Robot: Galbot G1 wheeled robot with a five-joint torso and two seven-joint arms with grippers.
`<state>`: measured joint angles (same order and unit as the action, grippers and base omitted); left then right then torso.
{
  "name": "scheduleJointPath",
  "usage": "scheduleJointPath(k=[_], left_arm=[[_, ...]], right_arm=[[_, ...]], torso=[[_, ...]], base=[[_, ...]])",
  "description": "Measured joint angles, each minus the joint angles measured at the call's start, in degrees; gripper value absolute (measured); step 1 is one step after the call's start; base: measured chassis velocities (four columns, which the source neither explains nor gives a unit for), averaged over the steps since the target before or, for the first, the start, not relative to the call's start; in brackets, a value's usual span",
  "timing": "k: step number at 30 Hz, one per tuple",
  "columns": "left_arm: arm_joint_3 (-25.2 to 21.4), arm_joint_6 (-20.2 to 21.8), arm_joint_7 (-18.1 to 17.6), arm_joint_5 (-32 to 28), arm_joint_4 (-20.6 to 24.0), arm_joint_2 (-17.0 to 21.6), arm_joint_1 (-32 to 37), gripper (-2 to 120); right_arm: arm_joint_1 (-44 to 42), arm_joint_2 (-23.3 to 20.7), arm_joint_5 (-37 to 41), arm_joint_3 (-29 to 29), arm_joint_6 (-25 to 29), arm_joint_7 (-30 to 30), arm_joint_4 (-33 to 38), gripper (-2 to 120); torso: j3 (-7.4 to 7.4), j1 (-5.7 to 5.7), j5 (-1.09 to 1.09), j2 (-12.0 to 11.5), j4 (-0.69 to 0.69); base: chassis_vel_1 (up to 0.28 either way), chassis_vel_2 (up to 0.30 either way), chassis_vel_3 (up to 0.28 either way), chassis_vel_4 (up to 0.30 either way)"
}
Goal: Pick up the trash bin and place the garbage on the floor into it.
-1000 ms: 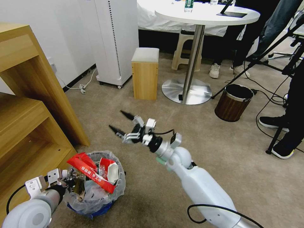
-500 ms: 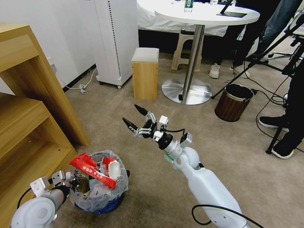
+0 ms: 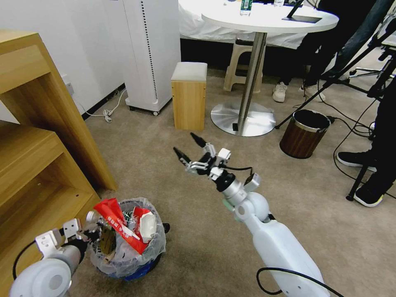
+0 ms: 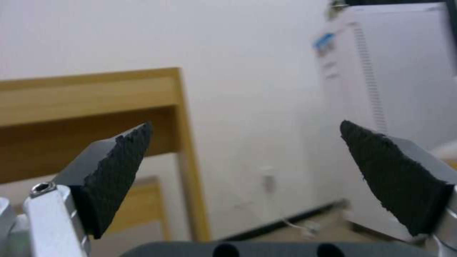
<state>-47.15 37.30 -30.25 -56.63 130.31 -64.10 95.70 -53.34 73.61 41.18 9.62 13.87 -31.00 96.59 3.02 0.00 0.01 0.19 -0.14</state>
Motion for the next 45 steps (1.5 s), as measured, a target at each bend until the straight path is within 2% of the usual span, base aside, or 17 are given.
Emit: scheduleJointPath(k=[3,4,7,8,9,11,12,14,15,16,17,19,20,21,23,31,45], left_arm=[[-0.67,-0.03,-0.75,3.7,3.96,0.69,2.16,74],[-0.67,-0.03,-0.75,3.7,3.96,0.69,2.16,74],[-0.82,-1.58,0.55,8.52,5.53,0.58,3.46,87],[-0.82,-1.58,0.55,8.52,5.53,0.58,3.46,87],[-0.94,-3.62,2.2,11.0,6.05,0.26,4.18,94],[-1.09,-8.0,5.19,13.91,6.83,-0.59,5.37,99],[-1.09,-8.0,5.19,13.91,6.83,-0.59,5.37,99],[-1.12,-15.88,11.15,18.67,6.99,-1.9,6.5,100],[-0.97,-21.24,16.33,23.0,6.49,-2.93,7.02,100],[-0.97,-21.24,16.33,23.0,6.49,-2.93,7.02,100],[-0.65,-25.39,20.97,26.31,5.72,-3.82,7.39,100],[-0.22,-29.75,26.14,29.54,4.88,-4.78,7.96,100],[-0.22,-29.75,26.14,29.54,4.88,-4.78,7.96,100],[0.07,-31.91,28.68,30.75,4.54,-5.23,8.34,100],[0.39,-33.27,30.76,31.32,4.1,-5.54,8.35,100],[0.25,-32.68,31.42,30.89,3.11,-4.45,7.39,100],[0.21,-32.19,31.13,30.5,3.04,-4.35,7.31,100]], right_arm=[[-3.86,-0.79,-3.5,3.77,0.92,0.93,0.72,100],[-3.86,-0.79,-3.5,3.77,0.92,0.93,0.72,100],[-7.66,-0.85,-5.27,6.93,2.11,1.58,1.67,100],[-7.66,-0.85,-5.27,6.93,2.11,1.58,1.67,100],[-9.68,-0.51,-6.15,8.66,2.62,2.41,2.51,100],[-13.29,0.14,-7.87,11.52,3.15,4.57,4.36,100],[-13.29,0.14,-7.87,11.52,3.15,4.57,4.36,100],[-17.55,0.97,-10.16,14.75,3.55,7.32,6.74,100],[-20.1,1.59,-11.87,16.88,3.69,9.28,8.28,100],[-20.1,1.59,-11.87,16.88,3.69,9.28,8.28,100],[-22.45,2.07,-13.5,18.74,3.84,10.9,9.66,100],[-25.12,2.53,-15.64,20.96,4.16,13.08,11.2,100],[-25.12,2.53,-15.64,20.96,4.16,13.08,11.2,100],[-27.1,2.67,-16.87,22.33,4.33,14.88,12.44,100],[-30.59,2.59,-18.15,24.52,4.5,17.07,14.41,100],[-35.5,2.5,-20.46,27.84,6.3,16.62,15.68,100],[-35.74,2.58,-20.37,27.78,6.39,15.84,15.73,100]], torso=[[0.0,0.0,0.0,0.0,0.01],[0.0,0.0,0.0,0.0,0.01],[0.0,0.0,-0.01,0.0,-0.01],[0.0,0.0,-0.01,0.0,-0.01],[0.0,0.0,-0.01,0.0,0.03],[0.0,0.0,-0.01,0.0,0.02],[0.0,0.0,-0.01,0.0,0.02],[-0.01,0.0,-0.01,0.0,0.0],[-0.01,0.0,0.0,0.0,0.0],[-0.01,0.0,0.0,0.0,0.0],[-0.01,0.0,-0.01,0.0,0.0],[0.0,0.0,-0.02,0.0,0.0],[0.0,0.0,-0.02,0.0,0.0],[0.0,0.0,-0.01,0.0,0.01],[-0.01,0.0,-0.01,0.0,0.01],[0.0,0.0,-0.02,0.0,0.0],[0.0,0.0,-0.02,0.0,0.01]], base=[[0.0,0.0,0.0,0.0],[0.0,0.0,0.0,0.0],[0.0,0.0,0.0,0.0],[0.0,0.0,0.0,0.0],[0.0,0.0,0.0,0.0],[0.0,0.0,0.0,0.0],[0.0,0.0,0.0,0.0],[0.0,0.0,0.0,0.0],[0.0,0.0,0.0,0.0],[0.0,0.0,0.0,0.0],[0.0,0.0,0.0,0.0],[0.0,0.0,0.0,0.0],[0.0,0.0,0.0,0.0],[0.0,0.0,0.0,0.0],[0.0,0.0,0.0,0.0],[0.0,0.0,0.0,0.0],[0.0,0.0,0.0,0.0]])
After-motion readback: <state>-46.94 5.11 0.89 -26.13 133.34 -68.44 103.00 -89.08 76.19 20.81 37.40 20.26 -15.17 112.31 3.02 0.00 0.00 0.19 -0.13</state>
